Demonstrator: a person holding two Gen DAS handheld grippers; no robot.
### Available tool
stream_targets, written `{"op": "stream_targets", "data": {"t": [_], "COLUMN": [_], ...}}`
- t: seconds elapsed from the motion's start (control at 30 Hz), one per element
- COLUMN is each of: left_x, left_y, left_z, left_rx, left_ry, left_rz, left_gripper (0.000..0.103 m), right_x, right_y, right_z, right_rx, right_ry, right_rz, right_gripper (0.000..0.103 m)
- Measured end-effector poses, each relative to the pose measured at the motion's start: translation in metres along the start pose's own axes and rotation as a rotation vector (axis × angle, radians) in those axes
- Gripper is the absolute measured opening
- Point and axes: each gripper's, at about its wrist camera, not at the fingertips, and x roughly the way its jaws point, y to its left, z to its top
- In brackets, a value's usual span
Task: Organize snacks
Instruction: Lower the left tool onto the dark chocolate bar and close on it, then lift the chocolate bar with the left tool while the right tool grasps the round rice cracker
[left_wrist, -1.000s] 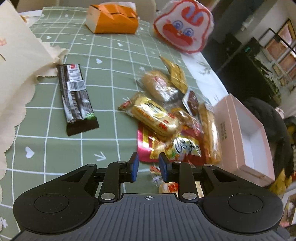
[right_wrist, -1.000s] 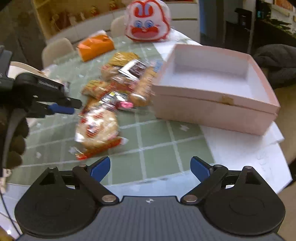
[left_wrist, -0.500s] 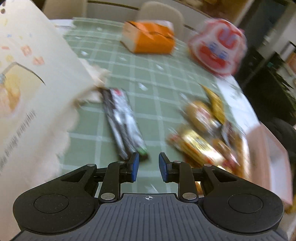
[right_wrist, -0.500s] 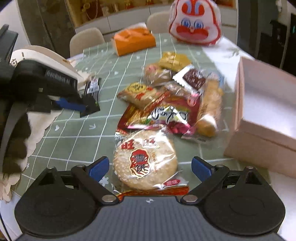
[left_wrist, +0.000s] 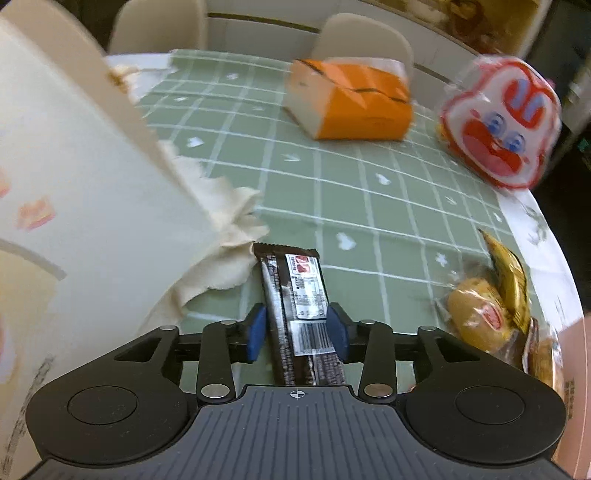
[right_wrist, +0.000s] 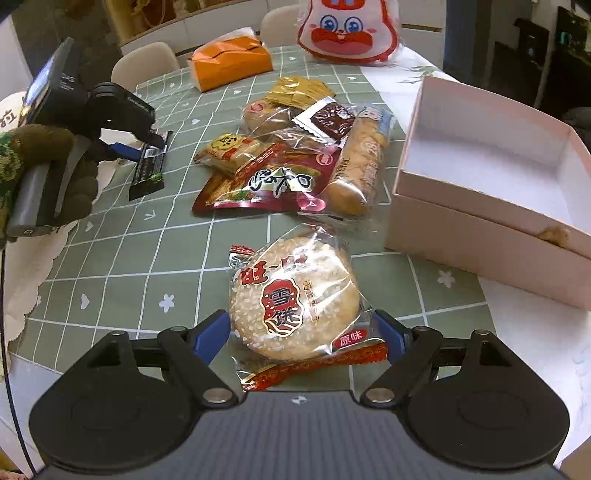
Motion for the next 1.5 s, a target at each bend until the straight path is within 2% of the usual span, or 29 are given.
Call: {"op": "stream_targets", "data": {"t": [0.07, 0.17, 0.23, 0.33, 0.53, 0.67, 0.8, 0.87, 0.97, 1.07, 1.27, 1.33, 1.4, 1.5], "left_x": [0.003, 0.002, 0.002, 0.000, -0.008, -0.030, -0.058, -0.071, -0.083, -0.095, -0.110, -0.105, -0.098, -0.097], "left_y": [-0.011, -0.030, -0.033, -0.028, -0.026, -0.030, -0.033, -0.035, -0.036, -0.036, -0.041, -0.049, -0.058, -0.074], "left_z": [-0.002, -0.014, -0.020, -0.022, -0.029, -0.060, -0.097, -0.114, -0.125, -0.127, -0.134, -0.138, -0.142, -0.157], "left_rx": [0.079, 0.239, 0.287, 0.273, 0.307, 0.377, 0.422, 0.434, 0.436, 0.421, 0.363, 0.363, 0.391, 0.540], "left_ry": [0.008, -0.008, -0.031, -0.045, -0.017, 0.031, 0.094, 0.115, 0.125, 0.094, 0.083, 0.079, 0.074, 0.039], "left_rz": [-0.025, -0.024, -0.014, -0.033, -0.085, -0.171, -0.253, -0.294, -0.274, -0.220, -0.228, -0.207, -0.163, -0.097], "left_gripper": [0.045, 0.045, 0.047, 0.048, 0.045, 0.044, 0.044, 0.043, 0.042, 0.042, 0.042, 0.042, 0.042, 0.044], "right_x": [0.001, 0.005, 0.008, 0.011, 0.009, 0.009, 0.005, 0.001, -0.002, 0.000, -0.001, -0.003, -0.006, -0.012], "right_y": [0.002, 0.009, 0.015, 0.023, 0.018, 0.020, 0.014, 0.010, 0.005, 0.002, 0.002, 0.001, -0.003, -0.006], "right_z": [-0.001, -0.004, -0.006, -0.010, -0.012, -0.016, -0.018, -0.019, -0.018, -0.017, -0.021, -0.022, -0.025, -0.029], "right_rx": [-0.007, -0.037, -0.072, -0.127, -0.082, -0.111, -0.173, -0.169, -0.141, -0.124, -0.119, -0.101, -0.078, -0.055], "right_ry": [-0.002, -0.005, -0.009, -0.012, -0.038, -0.044, -0.035, -0.034, -0.035, -0.042, -0.060, -0.063, -0.066, -0.071], "right_rz": [-0.005, -0.011, -0.030, -0.061, -0.051, -0.063, -0.011, -0.017, -0.027, -0.046, -0.062, -0.072, -0.091, -0.112], "right_gripper": [0.088, 0.097, 0.100, 0.102, 0.103, 0.103, 0.103, 0.098, 0.095, 0.095, 0.095, 0.095, 0.095, 0.095]}}
